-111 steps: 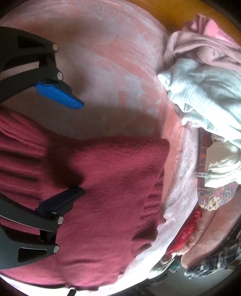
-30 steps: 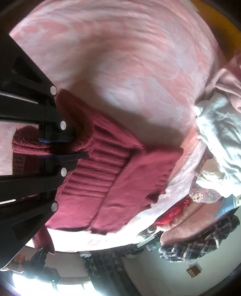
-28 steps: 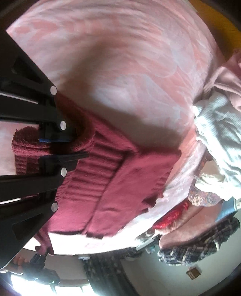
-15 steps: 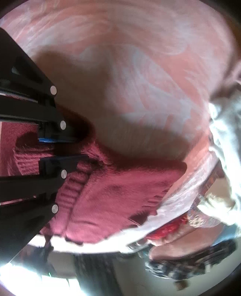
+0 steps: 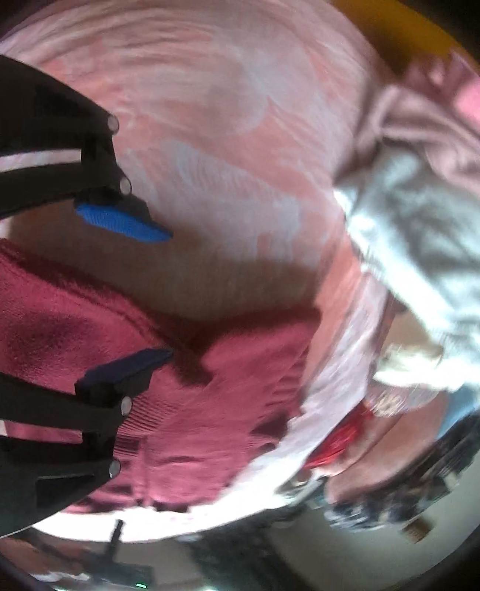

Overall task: Fold small clothes
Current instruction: 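Carry the ribbed hem with both tools over the body toward the collar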

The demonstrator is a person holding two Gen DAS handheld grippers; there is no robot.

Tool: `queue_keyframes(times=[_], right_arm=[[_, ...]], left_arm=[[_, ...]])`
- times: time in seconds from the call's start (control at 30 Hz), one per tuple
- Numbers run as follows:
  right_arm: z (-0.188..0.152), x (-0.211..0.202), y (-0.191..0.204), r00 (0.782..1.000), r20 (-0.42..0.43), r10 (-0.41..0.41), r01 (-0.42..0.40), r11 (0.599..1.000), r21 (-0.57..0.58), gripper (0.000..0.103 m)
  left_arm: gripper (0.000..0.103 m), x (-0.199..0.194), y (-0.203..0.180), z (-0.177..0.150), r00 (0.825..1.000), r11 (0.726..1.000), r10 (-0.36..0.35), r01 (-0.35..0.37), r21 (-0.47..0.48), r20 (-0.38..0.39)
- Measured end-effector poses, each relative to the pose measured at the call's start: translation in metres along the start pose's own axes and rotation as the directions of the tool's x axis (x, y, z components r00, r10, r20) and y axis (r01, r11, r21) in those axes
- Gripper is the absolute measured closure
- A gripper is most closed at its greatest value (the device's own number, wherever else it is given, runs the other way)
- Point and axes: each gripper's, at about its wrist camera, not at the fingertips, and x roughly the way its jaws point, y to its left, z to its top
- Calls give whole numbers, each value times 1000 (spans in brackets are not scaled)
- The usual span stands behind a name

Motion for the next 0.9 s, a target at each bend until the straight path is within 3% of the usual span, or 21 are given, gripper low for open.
queue_keyframes(times=[0.27, 0.33, 0.37, 0.4, 0.43, 0.47, 0.5, 0.6, 0.7, 0.9], right_arm=[[-2, 27, 15, 994, -58, -88, 84, 993, -77, 32], [-5, 35, 19, 992, -79, -98, 90, 991, -99, 38], [-7, 39, 25, 988, -83, -128, 116, 984, -132, 50], [-8, 42, 29, 985, -85, -151, 135, 978, -161, 72], [-9, 44, 32, 983, -89, -159, 141, 973, -185, 83], [-10, 42, 33, 987, -89, -137, 119, 976, -182, 91], [-9, 38, 33, 989, -84, -119, 103, 980, -173, 94], [-7, 23, 35, 997, -60, -43, 31, 983, -180, 94], [-6, 11, 35, 999, -37, -20, 13, 982, -190, 94], [-13, 38, 24, 993, -96, -71, 53, 983, -177, 95]], left_arm=[[27, 40, -35, -15, 995, 980, 92, -82, 181, -49], [27, 46, -42, -19, 993, 971, 111, -99, 220, -45], [28, 49, -45, -21, 992, 965, 117, -103, 241, -44], [34, 51, -49, -24, 991, 958, 128, -114, 262, -38], [42, 52, -51, -26, 991, 953, 132, -118, 278, -33], [57, 54, -54, -28, 992, 949, 120, -103, 298, -41], [68, 53, -56, -28, 992, 948, 119, -101, 302, -40], [83, 43, -56, -28, 994, 948, 107, -98, 302, -12], [85, 33, -47, -26, 998, 961, 62, -61, 270, 4], [80, 49, -53, -33, 993, 945, 117, -110, 307, -7]])
